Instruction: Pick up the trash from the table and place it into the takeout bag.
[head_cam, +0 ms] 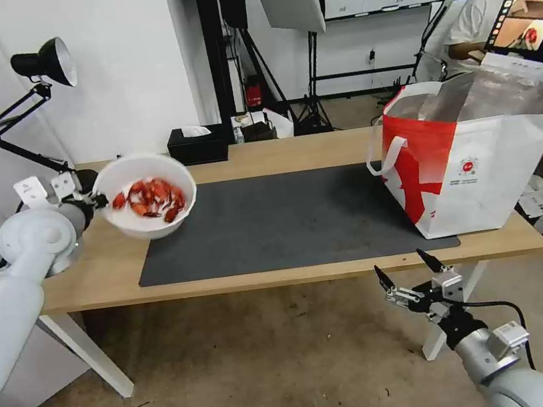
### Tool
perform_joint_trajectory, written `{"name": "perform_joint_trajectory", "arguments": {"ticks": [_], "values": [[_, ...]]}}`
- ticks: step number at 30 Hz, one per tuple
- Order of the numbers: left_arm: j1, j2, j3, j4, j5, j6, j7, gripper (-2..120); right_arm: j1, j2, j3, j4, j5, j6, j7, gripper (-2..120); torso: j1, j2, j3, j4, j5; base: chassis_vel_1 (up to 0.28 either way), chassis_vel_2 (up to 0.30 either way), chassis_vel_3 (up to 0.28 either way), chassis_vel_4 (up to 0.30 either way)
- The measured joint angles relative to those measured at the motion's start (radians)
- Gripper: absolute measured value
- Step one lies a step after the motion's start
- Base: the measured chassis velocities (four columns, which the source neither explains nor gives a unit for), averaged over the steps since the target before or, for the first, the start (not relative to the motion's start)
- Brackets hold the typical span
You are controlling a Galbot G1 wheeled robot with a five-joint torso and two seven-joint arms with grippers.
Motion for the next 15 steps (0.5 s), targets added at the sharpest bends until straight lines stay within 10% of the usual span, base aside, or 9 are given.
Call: {"name": "perform_joint_trajectory", "arguments": {"ticks": [15], "values": [[-0.002, -0.013, 0.032, -0.011, 0.071, -0.093, 0.054, 0, 0.0, 0.0, 0.0, 0.0, 0.0, 0.0, 0.0, 100, 0.0, 0.0, 0.0, 0.0003, -0.0003, 0.0, 0.0, 0.0, 0.0]]}}
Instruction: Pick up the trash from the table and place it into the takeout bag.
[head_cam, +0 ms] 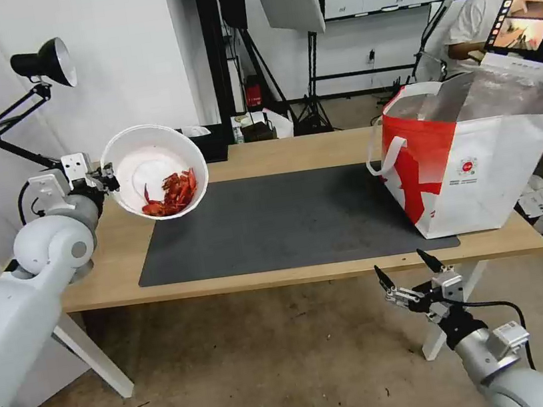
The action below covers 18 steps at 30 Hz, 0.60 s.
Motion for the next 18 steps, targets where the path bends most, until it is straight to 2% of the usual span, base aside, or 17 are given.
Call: {"name": "perform_joint_trajectory", "arguments": {"ticks": [6, 9, 10, 12, 13, 15, 16, 17, 18], "values": [[-0.114, -0.046, 0.082, 0.021, -0.083, 0.027, -0.038, 0, 0.0, 0.0, 0.0, 0.0, 0.0, 0.0, 0.0, 100, 0.0, 0.0, 0.0, 0.0001, 0.0001, 0.0, 0.0, 0.0, 0.0], [-0.28, -0.121, 0.217, 0.075, -0.132, 0.043, -0.076, 0, 0.0, 0.0, 0.0, 0.0, 0.0, 0.0, 0.0, 100, 0.0, 0.0, 0.0, -0.0002, 0.0006, 0.0, 0.0, 0.0, 0.0], [-0.28, -0.121, 0.217, 0.075, -0.132, 0.043, -0.076, 0, 0.0, 0.0, 0.0, 0.0, 0.0, 0.0, 0.0, 100, 0.0, 0.0, 0.0, -0.0002, 0.0006, 0.0, 0.0, 0.0, 0.0], [-0.405, -0.201, 0.312, 0.134, -0.162, 0.052, -0.098, 0, 0.0, 0.0, 0.0, 0.0, 0.0, 0.0, 0.0, 100, 0.0, 0.0, 0.0, 0.0001, 0.0001, 0.0, 0.0, 0.0, 0.0], [-0.405, -0.201, 0.312, 0.134, -0.162, 0.052, -0.098, 0, 0.0, 0.0, 0.0, 0.0, 0.0, 0.0, 0.0, 100, 0.0, 0.0, 0.0, 0.0001, 0.0001, 0.0, 0.0, 0.0, 0.0], [-0.546, -0.31, 0.392, 0.207, -0.201, 0.066, -0.129, 0, 0.0, 0.0, 0.0, 0.0, 0.0, 0.0, 0.0, 100, 0.0, 0.0, 0.0, -0.0004, 0.0005, 0.0, 0.0, 0.0, 0.0], [-0.546, -0.31, 0.392, 0.207, -0.201, 0.066, -0.129, 0, 0.0, 0.0, 0.0, 0.0, 0.0, 0.0, 0.0, 100, 0.0, 0.0, 0.0, -0.0004, 0.0005, 0.0, 0.0, 0.0, 0.0], [-0.592, -0.35, 0.417, 0.235, -0.209, 0.07, -0.133, 0, 0.0, 0.0, 0.0, 0.0, 0.0, 0.0, 0.0, 100, 0.0, 0.0, 0.0, -0.0006, 0.0008, 0.0, 0.0, 0.0, 0.0], [-0.67, -0.426, 0.459, 0.293, -0.22, 0.077, -0.142, 0, 0.0, 0.0, 0.0, 0.0, 0.0, 0.0, 0.0, 100, 0.0, 0.0, 0.0, -0.0008, 0.0011, 0.0, 0.0, 0.0, 0.0]]}}
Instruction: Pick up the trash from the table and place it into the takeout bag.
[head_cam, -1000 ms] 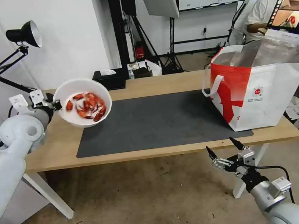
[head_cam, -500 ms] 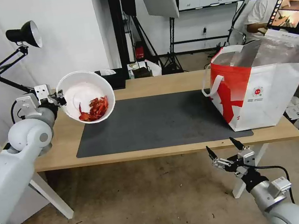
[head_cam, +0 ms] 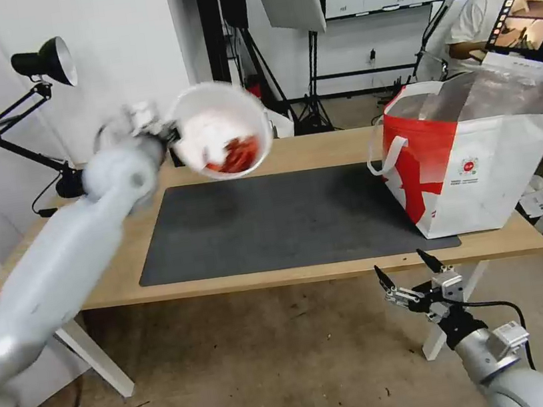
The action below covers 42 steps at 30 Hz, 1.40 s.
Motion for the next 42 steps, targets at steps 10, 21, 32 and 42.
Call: {"name": "perform_joint_trajectory", "arguments": {"ticks": [10, 21, 32, 42], "values": [[-0.227, -0.378, 0.049, 0.327, 0.024, 0.032, -0.001, 0, 0.0, 0.0, 0.0, 0.0, 0.0, 0.0, 0.0, 100, 0.0, 0.0, 0.0, 0.0005, -0.0004, 0.0, 0.0, 0.0, 0.0], [-0.227, -0.499, 0.153, 0.387, 0.119, 0.005, 0.053, 0, 0.0, 0.0, 0.0, 0.0, 0.0, 0.0, 0.0, 100, 0.0, 0.0, 0.0, 0.0014, -0.001, 0.0, 0.0, 0.0, 0.0], [-0.172, -0.488, 0.176, 0.332, 0.124, -0.017, 0.05, 0, 0.0, 0.0, 0.0, 0.0, 0.0, 0.0, 0.0, 100, 0.0, 0.0, 0.0, 0.0006, -0.0009, 0.0, 0.0, 0.0, 0.0], [-0.182, -0.487, 0.22, 0.313, 0.147, -0.087, 0.06, 0, 0.0, 0.0, 0.0, 0.0, 0.0, 0.0, 0.0, 100, 0.0, 0.0, 0.0, 0.0005, -0.0009, 0.0, 0.0, 0.0, 0.0]]}}
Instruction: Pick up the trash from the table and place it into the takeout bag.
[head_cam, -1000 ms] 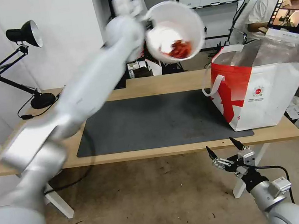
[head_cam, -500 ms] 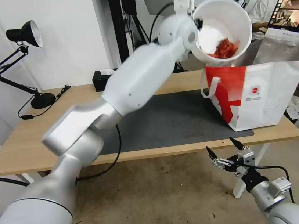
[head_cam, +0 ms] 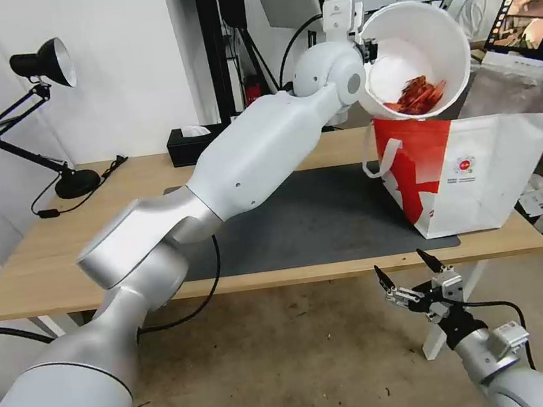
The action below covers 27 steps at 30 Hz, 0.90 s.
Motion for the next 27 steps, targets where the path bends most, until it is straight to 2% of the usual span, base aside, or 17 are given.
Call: {"name": "perform_joint_trajectory", "arguments": {"ticks": [10, 13, 18, 20, 27], "values": [[0.012, 0.001, 0.032, 0.004, 0.048, -0.129, 0.015, 0, 0.0, 0.0, 0.0, 0.0, 0.0, 0.0, 0.0, 100, 0.0, 0.0, 0.0, 0.0001, 0.0, 0.0, 0.0, 0.0, 0.0], [0.028, 0.001, 0.062, -0.002, 0.092, -0.185, 0.031, 0, 0.0, 0.0, 0.0, 0.0, 0.0, 0.0, 0.0, 100, 0.0, 0.0, 0.0, 0.0, 0.0, 0.0, 0.0, 0.0, 0.0], [0.039, 0.002, 0.085, -0.014, 0.123, -0.199, 0.042, 0, 0.0, 0.0, 0.0, 0.0, 0.0, 0.0, 0.0, 100, 0.0, 0.0, 0.0, 0.0, 0.0, 0.0, 0.0, 0.0, 0.0], [0.043, 0.002, 0.114, -0.022, 0.177, -0.201, 0.07, 0, 0.0, 0.0, 0.0, 0.0, 0.0, 0.0, 0.0, 100, 0.0, 0.0, 0.0, 0.0, 0.0, 0.0, 0.0, 0.0, 0.0], [0.039, 0.003, 0.147, -0.034, 0.191, -0.196, 0.126, 0, 0.0, 0.0, 0.0, 0.0, 0.0, 0.0, 0.0, 100, 0.0, 0.0, 0.0, 0.0, 0.0, 0.0, 0.0, 0.0, 0.0]]}}
